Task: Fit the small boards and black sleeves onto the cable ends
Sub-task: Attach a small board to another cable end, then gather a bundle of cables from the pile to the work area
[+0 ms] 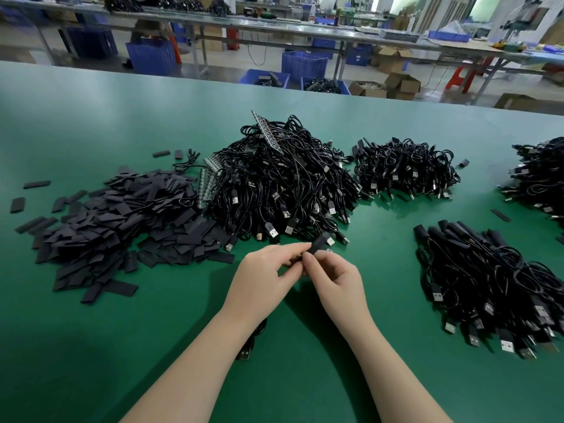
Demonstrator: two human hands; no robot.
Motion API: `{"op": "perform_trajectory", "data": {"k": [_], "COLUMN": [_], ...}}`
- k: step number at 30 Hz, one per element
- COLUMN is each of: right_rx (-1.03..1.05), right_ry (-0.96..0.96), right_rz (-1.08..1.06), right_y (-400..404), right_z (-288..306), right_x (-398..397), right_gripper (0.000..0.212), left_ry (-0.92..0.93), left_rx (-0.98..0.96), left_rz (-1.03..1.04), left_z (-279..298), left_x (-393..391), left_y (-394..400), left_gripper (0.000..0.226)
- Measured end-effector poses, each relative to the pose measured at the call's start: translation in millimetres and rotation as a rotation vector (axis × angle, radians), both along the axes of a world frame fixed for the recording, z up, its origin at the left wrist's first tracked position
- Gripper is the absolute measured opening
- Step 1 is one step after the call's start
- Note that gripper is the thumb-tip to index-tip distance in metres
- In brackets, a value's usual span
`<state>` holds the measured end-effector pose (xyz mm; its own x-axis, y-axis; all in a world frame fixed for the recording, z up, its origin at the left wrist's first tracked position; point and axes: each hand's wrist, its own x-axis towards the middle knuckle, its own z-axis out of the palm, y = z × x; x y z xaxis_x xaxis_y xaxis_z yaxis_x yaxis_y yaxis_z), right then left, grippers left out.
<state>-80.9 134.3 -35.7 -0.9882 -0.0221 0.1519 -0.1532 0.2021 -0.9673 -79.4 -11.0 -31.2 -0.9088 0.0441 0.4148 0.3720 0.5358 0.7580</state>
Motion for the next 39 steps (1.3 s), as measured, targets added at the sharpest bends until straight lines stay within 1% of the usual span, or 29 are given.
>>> {"op": "perform_trajectory", "data": {"k": [2,3,5,7,9,10,11,12,13,14,16,17,18,22,24,26,28,31,33,36,39], "right_rx": [-0.045,-0.1,-0.292,-0.453,-0.499,-0.483,-0.422,-0.301,-0.113,0.136,0.655,0.82,0.925,1.291,1.337,1.325,1.282,1.155,1.035,0.922,0.977], "right_ry": [0.001,-0.007,-0.053,-0.081,-0.04,0.003,0.062,0.127,0.177,0.198,0.13,0.067,0.003,-0.354,-0.374,-0.287,-0.127,0.125,0.256,0.365,0.412], "right_rz": [-0.022,-0.052,-0.131,-0.218,-0.321,-0.382,-0.451,-0.522,-0.584,-0.636,-0.775,-0.828,-0.851,-0.75,-0.761,-0.8,-0.765,-0.572,-0.441,-0.256,-0.149], "right_y": [2,3,5,8,19,28,41,55,71,89,123,138,151,179,178,168,146,91,48,-12,-55], "right_z": [2,4,7,13,23,31,40,50,60,68,78,80,80,65,65,72,84,109,122,135,143], "right_x": [0,-1,-2,-2,-2,-1,-1,-1,-3,-8,-19,-24,-29,-38,-39,-42,-45,-51,-58,-78,-110], "right_gripper": [0.022,0.023,0.02,0.021,0.021,0.02,0.018,0.018,0.018,0.021,0.028,0.028,0.029,0.032,0.029,0.026,0.029,0.041,0.04,0.038,0.044], "left_ry": [-0.009,-0.02,-0.025,-0.001,0.021,0.021,0.015,0.005,-0.009,-0.023,-0.048,-0.056,-0.063,-0.089,-0.097,-0.099,-0.104,-0.108,-0.108,-0.099,-0.131], "left_rx": [0.017,0.033,0.05,0.055,0.068,0.076,0.081,0.086,0.092,0.1,0.121,0.132,0.142,0.161,0.17,0.179,0.19,0.195,0.206,0.209,0.219], "left_rz": [-0.041,-0.061,-0.064,-0.029,0.006,0.018,0.031,0.043,0.055,0.067,0.088,0.097,0.104,0.114,0.121,0.121,0.115,0.115,0.114,0.105,0.084], "left_z": [0,1,2,1,-2,-3,-5,-6,-7,-7,-7,-8,-8,-10,-11,-11,-10,-11,-13,-15,-15], "left_x": [0,1,0,-2,-3,-4,-5,-6,-7,-8,-9,-9,-9,-11,-11,-12,-12,-13,-14,-16,-16], "left_y": [0,-1,0,0,-1,-3,-4,-5,-6,-6,-6,-7,-7,-7,-7,-6,-5,-5,-6,-7,-8], "left_gripper": [0.042,0.045,0.049,0.044,0.038,0.035,0.034,0.033,0.031,0.031,0.03,0.031,0.033,0.03,0.029,0.03,0.033,0.038,0.033,0.033,0.036]}}
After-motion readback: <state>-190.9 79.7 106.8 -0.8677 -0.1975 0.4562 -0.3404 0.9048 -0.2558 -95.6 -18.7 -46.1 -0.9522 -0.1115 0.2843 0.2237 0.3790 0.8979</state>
